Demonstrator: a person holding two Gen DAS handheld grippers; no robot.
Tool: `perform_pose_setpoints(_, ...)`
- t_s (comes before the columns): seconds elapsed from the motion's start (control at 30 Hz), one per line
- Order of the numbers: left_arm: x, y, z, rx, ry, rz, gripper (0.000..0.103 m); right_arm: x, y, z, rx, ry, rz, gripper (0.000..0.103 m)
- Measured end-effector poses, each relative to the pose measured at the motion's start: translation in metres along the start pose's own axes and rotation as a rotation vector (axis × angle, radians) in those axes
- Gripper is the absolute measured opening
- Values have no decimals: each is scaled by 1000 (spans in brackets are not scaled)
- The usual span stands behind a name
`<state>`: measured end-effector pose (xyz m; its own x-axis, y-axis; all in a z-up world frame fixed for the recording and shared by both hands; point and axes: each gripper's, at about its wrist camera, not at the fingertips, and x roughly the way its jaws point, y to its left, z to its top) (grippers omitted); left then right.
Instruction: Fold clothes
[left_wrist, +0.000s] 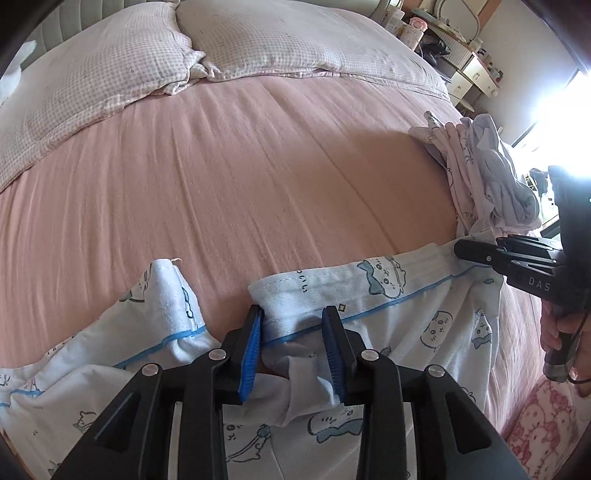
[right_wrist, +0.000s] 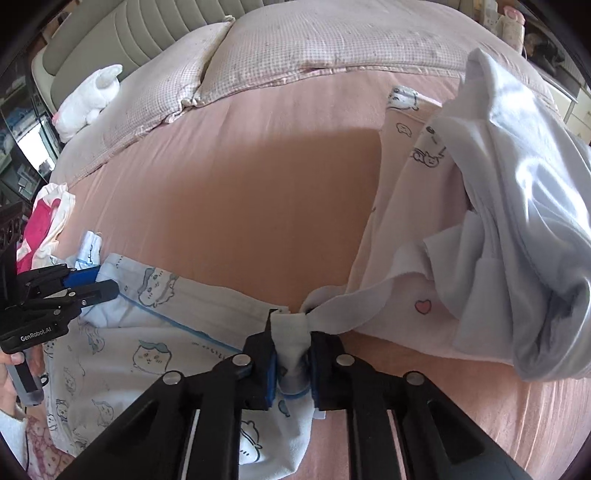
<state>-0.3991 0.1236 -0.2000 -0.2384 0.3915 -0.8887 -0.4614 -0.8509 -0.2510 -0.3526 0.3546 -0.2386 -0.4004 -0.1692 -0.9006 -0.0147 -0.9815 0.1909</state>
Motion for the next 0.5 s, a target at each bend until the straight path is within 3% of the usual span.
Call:
perform_pose_setpoints(0.03, -1, -1, 1, 2, -10, 7, 26, 2, -1, 1, -12, -5, -2, 9)
perform_pose_setpoints(0.07, -4, -2, 2, 5, -28, 16, 7, 2, -1, 0, -22, -6, -4, 8)
perform_pose_setpoints(0.17, -17, -1, 5, -12, -110, 24, 7, 5, -3, 3, -18, -14, -3, 7)
perform_pose_setpoints(0.3, -43, 8, 16, -46, -219, 57, 7, -7, -1, 16, -29, -108, 11, 6)
perform_pose_setpoints(0.4, -35, 16, 23, -32, -198, 153, 8, -16, 5, 30, -50, -186, 25, 6)
perform_pose_setpoints(0.47, -16, 28, 23, -28, -127, 193, 11, -3, 15, 42, -65, -211, 27, 6)
perform_pose_setpoints(0.5, -7, 31, 23, -21, -81, 205, 12, 10, 18, 45, -74, -181, 19, 6)
